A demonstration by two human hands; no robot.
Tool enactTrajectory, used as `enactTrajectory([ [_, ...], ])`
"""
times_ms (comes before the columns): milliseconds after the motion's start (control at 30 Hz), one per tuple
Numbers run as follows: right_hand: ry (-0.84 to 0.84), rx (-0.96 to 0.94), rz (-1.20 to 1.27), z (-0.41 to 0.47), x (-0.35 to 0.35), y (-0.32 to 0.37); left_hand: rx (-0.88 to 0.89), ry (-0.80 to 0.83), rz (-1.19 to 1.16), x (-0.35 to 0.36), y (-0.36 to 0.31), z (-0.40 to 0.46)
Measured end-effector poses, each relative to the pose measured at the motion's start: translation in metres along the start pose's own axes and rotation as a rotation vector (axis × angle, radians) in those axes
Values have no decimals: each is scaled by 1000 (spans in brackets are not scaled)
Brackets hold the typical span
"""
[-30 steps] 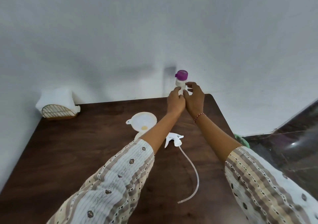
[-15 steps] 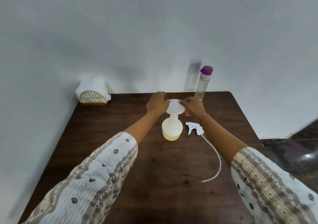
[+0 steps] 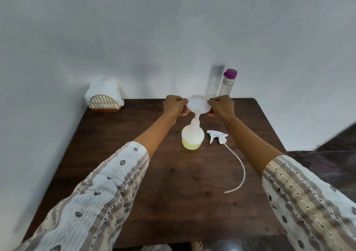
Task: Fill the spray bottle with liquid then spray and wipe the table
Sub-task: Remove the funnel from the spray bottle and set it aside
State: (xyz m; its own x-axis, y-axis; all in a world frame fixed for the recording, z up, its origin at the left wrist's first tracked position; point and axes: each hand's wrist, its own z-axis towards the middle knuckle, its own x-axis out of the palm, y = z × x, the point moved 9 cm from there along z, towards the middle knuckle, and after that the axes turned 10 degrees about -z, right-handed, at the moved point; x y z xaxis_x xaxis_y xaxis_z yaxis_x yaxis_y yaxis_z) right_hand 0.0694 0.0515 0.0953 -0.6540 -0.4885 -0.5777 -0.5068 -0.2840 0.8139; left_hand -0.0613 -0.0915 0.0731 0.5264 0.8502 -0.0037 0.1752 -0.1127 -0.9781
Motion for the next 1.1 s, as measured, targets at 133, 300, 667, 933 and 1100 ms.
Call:
enactTrajectory([
  [133, -6, -17, -5, 0, -4, 3, 21, 4, -22, 2, -6, -1],
  [300, 16, -9, 41, -1, -2, 2, 95, -26, -12, 1, -9, -4],
  [667, 150, 136, 79, -5, 12, -20, -30, 44, 6, 5, 16, -5],
  [933, 193, 152, 98, 2, 17, -19, -84, 1, -100, 2, 24, -3],
  [1100, 268, 190, 170, 6, 24, -23, -105, 11, -129, -3, 31, -2],
])
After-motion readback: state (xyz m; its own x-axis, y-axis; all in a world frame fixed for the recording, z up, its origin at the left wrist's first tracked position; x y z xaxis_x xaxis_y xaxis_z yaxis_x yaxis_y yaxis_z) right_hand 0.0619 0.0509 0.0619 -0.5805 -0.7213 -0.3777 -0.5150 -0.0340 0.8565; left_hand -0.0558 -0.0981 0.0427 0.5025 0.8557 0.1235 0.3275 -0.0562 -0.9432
